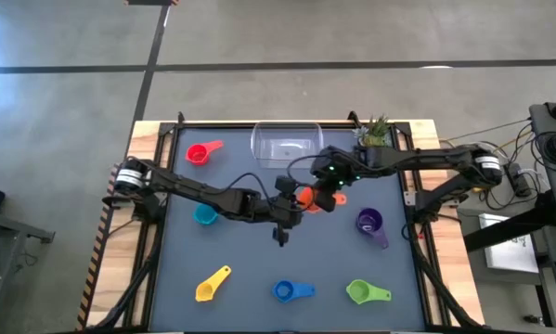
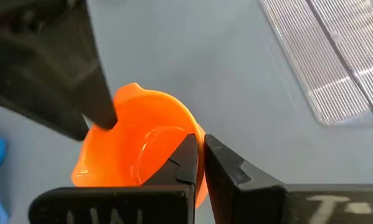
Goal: Nest measuring cups in basket
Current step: Stack the orange measuring cup on top of the violet measuring cup, then move the stacked measuring cups to the center of the table
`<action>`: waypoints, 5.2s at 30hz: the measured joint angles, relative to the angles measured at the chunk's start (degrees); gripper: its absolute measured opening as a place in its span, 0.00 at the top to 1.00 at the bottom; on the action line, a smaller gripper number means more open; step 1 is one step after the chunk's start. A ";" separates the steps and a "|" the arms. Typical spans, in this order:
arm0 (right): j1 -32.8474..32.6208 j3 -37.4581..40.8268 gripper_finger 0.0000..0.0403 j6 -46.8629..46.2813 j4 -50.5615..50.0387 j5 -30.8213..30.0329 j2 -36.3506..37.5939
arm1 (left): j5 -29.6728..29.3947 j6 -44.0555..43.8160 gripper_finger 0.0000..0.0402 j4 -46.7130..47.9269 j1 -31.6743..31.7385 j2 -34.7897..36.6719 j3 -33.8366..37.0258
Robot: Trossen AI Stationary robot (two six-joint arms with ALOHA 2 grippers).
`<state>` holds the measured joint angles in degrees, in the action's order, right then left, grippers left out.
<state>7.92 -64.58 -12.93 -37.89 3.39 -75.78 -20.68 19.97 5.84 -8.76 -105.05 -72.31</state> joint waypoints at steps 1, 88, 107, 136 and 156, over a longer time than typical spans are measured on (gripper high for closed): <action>-0.43 0.63 0.98 -0.83 -0.67 -0.61 1.10 | 0.06 -0.45 0.58 -0.01 -0.04 0.28 0.00; -24.78 25.25 0.54 -60.67 -27.73 -17.31 24.60 | 15.80 -10.17 0.52 -30.62 -0.89 5.64 12.13; -18.39 34.02 0.54 -58.03 -15.38 -10.02 24.22 | 17.20 -9.97 0.52 -30.66 -0.90 5.64 12.13; -4.67 28.25 0.97 -28.69 7.39 -9.31 16.61 | 12.53 -13.99 0.52 -21.73 -0.83 12.24 13.12; 0.11 -4.97 0.98 -2.36 6.70 2.54 -22.06 | 6.18 -28.88 0.61 -33.28 -1.22 48.19 49.90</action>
<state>8.03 -69.55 -15.29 -31.20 5.94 -97.84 -14.51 -8.91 -27.43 -9.98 -56.86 -22.42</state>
